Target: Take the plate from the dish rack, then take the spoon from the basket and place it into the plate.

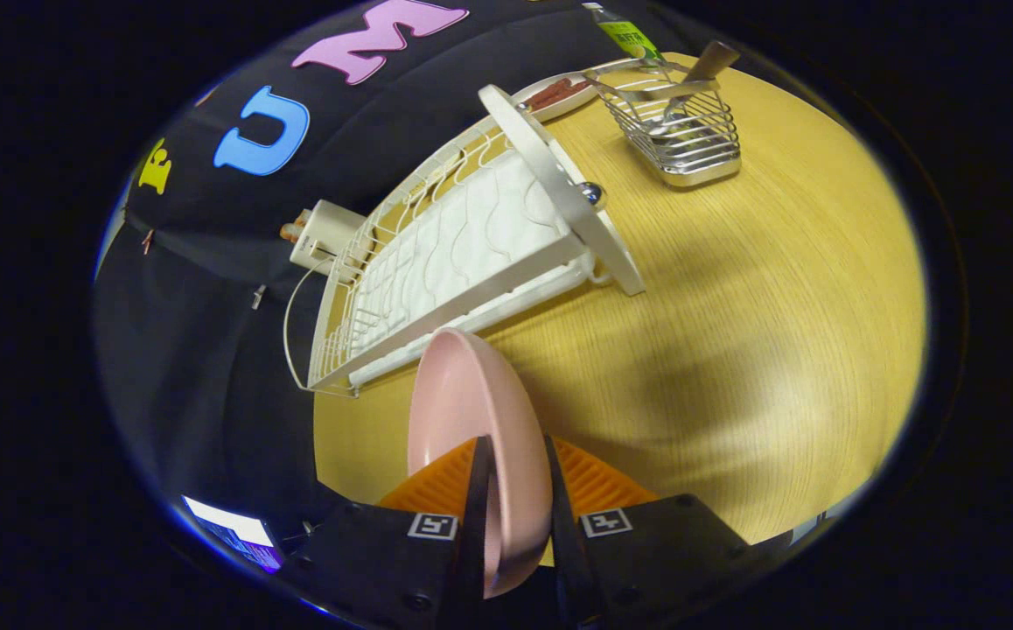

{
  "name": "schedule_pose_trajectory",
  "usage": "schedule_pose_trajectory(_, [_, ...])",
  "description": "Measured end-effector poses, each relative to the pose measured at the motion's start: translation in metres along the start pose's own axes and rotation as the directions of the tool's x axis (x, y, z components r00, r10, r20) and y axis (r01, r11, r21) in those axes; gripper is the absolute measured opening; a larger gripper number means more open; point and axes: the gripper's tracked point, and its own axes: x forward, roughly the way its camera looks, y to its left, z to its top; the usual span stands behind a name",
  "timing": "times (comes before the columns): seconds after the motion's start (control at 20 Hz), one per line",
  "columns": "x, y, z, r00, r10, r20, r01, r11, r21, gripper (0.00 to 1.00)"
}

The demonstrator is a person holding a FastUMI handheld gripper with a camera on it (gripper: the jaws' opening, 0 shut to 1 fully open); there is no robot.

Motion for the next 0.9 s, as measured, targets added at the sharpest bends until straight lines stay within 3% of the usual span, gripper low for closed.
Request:
schedule_pose_trajectory(0.25, [-0.002, -0.011, 0.006, 0.998, -0.054, 0.032, 0.054, 0.998, 0.017, 0.48])
schedule_pose_trajectory(0.35, [-0.01, -0.003, 0.012, 0.998, -0.042, 0.051, 0.042, 0.999, 0.004, 0.59])
schedule_pose_trajectory(0.4, [-0.013, -0.002, 0.016, 0.997, -0.048, 0.066, 0.05, 0.999, -0.02, 0.72])
schedule_pose_trajectory(0.5, [-0.023, -0.005, 0.021, 0.993, -0.069, 0.098, 0.077, 0.994, -0.08, 0.85])
schedule_pose_trajectory(0.55, [-0.029, -0.007, 0.022, 0.99, -0.084, 0.112, 0.095, 0.99, -0.101, 0.86])
schedule_pose_trajectory(0.6, [-0.038, -0.009, 0.025, 0.988, -0.09, 0.129, 0.106, 0.987, -0.119, 0.96])
schedule_pose_trajectory(0.9, [-0.096, -0.019, 0.049, 0.95, -0.135, 0.281, 0.205, 0.949, -0.238, 0.99])
